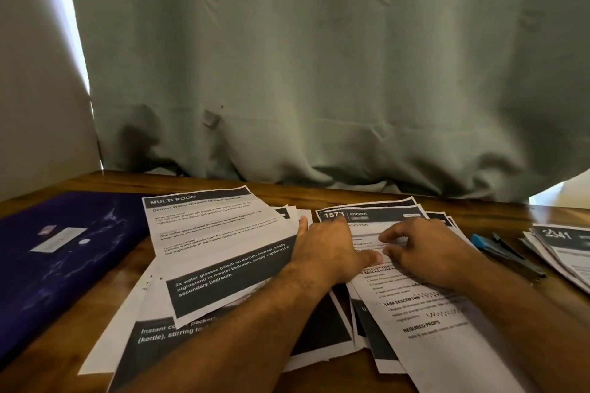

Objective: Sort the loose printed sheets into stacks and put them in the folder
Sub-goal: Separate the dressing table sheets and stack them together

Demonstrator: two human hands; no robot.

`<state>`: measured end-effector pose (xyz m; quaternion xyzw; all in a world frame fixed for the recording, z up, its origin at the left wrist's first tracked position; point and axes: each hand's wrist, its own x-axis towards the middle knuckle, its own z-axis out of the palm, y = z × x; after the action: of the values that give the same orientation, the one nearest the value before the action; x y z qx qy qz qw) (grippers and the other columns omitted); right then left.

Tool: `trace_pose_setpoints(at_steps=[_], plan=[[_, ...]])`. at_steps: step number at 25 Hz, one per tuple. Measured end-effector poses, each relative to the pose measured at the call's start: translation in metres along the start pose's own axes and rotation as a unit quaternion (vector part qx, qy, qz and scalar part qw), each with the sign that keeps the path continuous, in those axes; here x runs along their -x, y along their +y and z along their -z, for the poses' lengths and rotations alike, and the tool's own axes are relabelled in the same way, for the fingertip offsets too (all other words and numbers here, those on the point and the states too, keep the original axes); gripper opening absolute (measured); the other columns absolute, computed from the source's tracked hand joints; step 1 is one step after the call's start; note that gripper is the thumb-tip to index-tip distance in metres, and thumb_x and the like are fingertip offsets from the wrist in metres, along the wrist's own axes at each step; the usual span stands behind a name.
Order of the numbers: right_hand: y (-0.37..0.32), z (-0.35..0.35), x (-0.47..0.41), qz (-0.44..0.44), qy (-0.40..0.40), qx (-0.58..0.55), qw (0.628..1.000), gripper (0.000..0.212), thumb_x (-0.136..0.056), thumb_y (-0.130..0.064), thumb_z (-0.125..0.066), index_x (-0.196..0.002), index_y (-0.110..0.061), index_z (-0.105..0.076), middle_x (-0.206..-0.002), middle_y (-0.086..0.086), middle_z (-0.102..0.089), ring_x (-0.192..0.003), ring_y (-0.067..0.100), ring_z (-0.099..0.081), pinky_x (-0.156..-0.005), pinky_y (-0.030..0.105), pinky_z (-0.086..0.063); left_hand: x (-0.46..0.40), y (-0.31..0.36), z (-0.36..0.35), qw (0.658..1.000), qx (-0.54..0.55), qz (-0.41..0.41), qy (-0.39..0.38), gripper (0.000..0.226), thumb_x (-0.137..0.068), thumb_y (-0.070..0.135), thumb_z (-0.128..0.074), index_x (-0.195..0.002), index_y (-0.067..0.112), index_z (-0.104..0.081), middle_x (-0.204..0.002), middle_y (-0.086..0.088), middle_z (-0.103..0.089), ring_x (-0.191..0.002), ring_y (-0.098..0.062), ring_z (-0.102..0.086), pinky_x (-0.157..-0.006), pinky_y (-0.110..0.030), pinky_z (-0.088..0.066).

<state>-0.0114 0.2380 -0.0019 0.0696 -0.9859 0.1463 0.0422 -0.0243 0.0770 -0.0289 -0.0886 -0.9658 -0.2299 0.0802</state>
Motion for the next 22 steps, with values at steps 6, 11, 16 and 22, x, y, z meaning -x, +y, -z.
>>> trace_pose_setpoints(at_steps=[6, 11, 16, 22], plan=[[-0.026, -0.004, 0.018, -0.026, -0.025, 0.007, 0.999, 0.034, -0.089, -0.024, -0.067, -0.122, -0.025, -0.063, -0.114, -0.003, -0.066, -0.098, 0.011, -0.060, -0.084, 0.025, -0.049, 0.001, 0.003, 0.000, 0.999, 0.025, 0.024, 0.024, 0.068, -0.082, 0.054, -0.074, -0.141, 0.032, -0.047, -0.133, 0.003, -0.063, -0.128, -0.022, -0.053, -0.116, -0.048, -0.037], [-0.058, -0.018, 0.024, -0.039, -0.034, 0.055, 0.997, 0.031, -0.092, -0.026, -0.063, -0.122, -0.018, -0.058, -0.113, 0.005, -0.061, -0.105, 0.020, -0.057, -0.096, 0.037, -0.049, 0.003, 0.007, 0.007, 0.990, 0.106, 0.043, 0.079, 0.067, -0.089, 0.008, -0.071, -0.145, 0.033, -0.043, -0.140, -0.001, -0.057, -0.122, -0.021, -0.059, -0.099, -0.040, -0.055], [-0.054, -0.015, 0.022, -0.051, -0.026, 0.026, 0.998, 0.049, -0.089, -0.029, -0.067, -0.135, -0.022, -0.050, -0.126, 0.005, -0.054, -0.112, 0.022, -0.054, -0.098, 0.039, -0.047, 0.007, 0.004, 0.009, 0.947, 0.298, 0.067, 0.101, 0.064, -0.091, -0.002, -0.065, -0.141, 0.033, -0.046, -0.136, 0.001, -0.057, -0.090, -0.011, -0.067, -0.064, -0.026, -0.062], [-0.039, -0.006, 0.016, 0.024, 0.096, -0.012, 0.995, 0.083, -0.081, -0.023, -0.076, -0.148, -0.036, -0.029, -0.152, -0.003, -0.033, -0.129, 0.025, -0.048, -0.101, 0.044, -0.045, 0.008, 0.004, 0.008, 0.947, 0.315, 0.033, 0.050, 0.036, -0.088, -0.001, -0.067, -0.099, 0.033, -0.063, -0.099, 0.004, -0.069, -0.077, -0.014, -0.073, -0.055, -0.026, -0.061]])
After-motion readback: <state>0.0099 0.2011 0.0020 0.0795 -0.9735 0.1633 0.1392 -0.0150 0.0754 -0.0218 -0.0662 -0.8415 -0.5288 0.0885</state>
